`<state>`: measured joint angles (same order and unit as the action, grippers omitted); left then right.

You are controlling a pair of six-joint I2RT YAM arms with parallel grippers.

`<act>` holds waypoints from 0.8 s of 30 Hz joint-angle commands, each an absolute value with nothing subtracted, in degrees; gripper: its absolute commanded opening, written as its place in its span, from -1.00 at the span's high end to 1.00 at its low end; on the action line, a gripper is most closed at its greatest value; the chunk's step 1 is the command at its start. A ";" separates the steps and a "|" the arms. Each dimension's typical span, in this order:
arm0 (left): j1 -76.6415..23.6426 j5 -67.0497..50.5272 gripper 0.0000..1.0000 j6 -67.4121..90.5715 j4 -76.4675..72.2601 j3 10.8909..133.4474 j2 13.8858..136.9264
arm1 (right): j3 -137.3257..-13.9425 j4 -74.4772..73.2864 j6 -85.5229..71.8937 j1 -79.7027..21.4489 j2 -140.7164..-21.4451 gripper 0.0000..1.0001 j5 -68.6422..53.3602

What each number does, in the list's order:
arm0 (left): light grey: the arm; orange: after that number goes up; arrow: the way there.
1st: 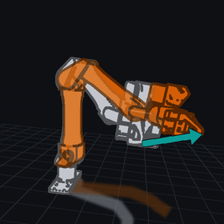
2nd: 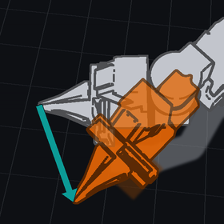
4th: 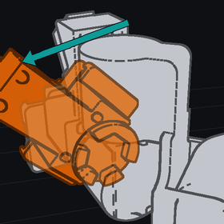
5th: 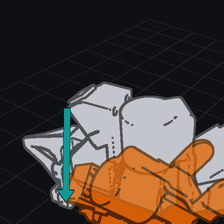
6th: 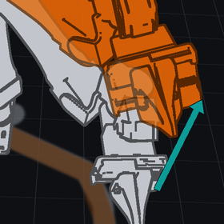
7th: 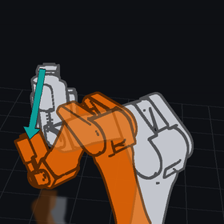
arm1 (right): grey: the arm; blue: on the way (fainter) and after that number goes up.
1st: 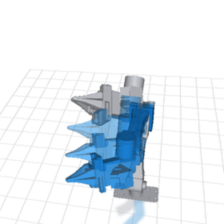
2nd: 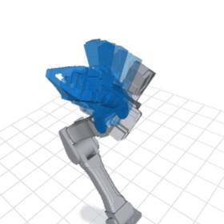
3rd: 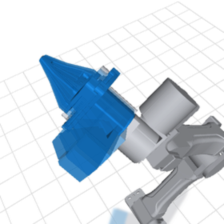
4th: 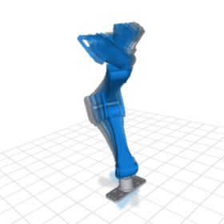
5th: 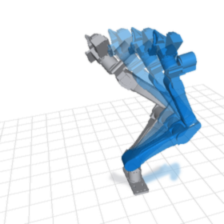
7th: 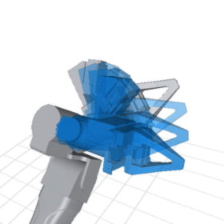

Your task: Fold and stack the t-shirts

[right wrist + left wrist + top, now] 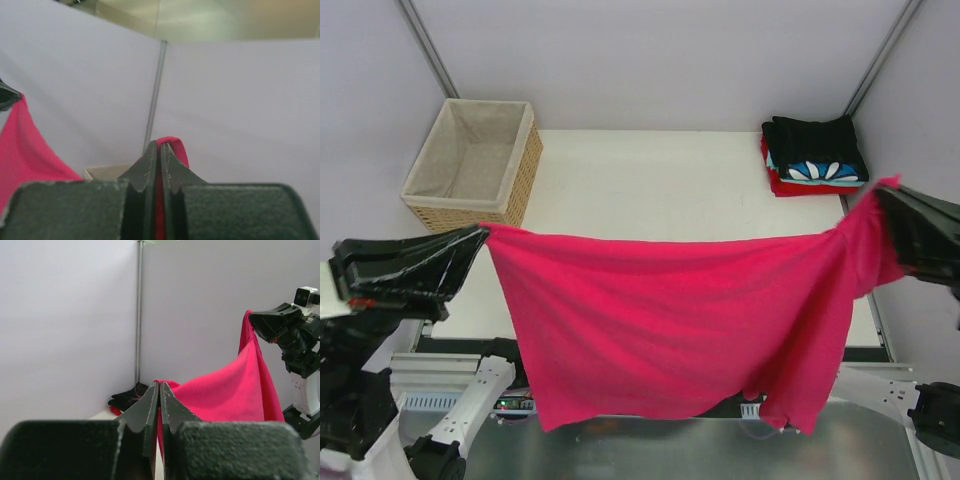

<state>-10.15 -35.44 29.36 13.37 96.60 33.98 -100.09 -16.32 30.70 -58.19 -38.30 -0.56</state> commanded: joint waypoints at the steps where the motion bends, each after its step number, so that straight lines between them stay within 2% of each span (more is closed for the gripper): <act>1: -10.37 -31.30 1.00 27.34 11.78 88.88 33.58 | -88.18 -10.74 33.31 -57.92 -42.19 0.99 12.99; 5: -10.37 -25.15 1.00 25.93 11.43 77.90 32.78 | -75.61 -4.58 31.57 -54.86 -44.55 0.99 21.61; 6: -10.37 -22.61 1.00 25.58 11.16 72.91 32.70 | -72.19 -4.48 29.46 -52.06 -45.52 0.99 20.14; 7: -10.37 -21.72 1.00 25.40 10.21 70.43 33.13 | -70.33 -4.40 21.87 -43.59 -47.62 0.99 17.17; 8: -10.37 -20.84 1.00 25.31 9.50 65.79 33.31 | -68.49 -3.18 17.88 -38.46 -48.59 0.99 8.96; 10: -10.37 -18.82 1.00 25.14 5.91 61.02 34.27 | -63.05 -0.72 9.01 -26.88 -53.06 0.99 2.31; 13: -10.37 -13.64 1.00 24.70 0.21 51.79 36.64 | -60.39 3.95 6.77 -20.85 -63.31 0.99 -1.67; 16: -10.20 -8.80 1.00 24.35 -4.47 44.93 43.29 | -62.48 5.36 3.96 -16.28 -72.65 0.99 -4.03; 19: -6.95 -12.64 1.00 29.78 -10.09 42.98 51.73 | -67.48 6.85 1.32 -13.11 -83.47 0.99 -6.94; 24: -6.77 -4.58 1.00 29.62 -10.90 49.73 64.39 | -82.48 3.79 0.18 -12.04 -98.75 0.99 -11.07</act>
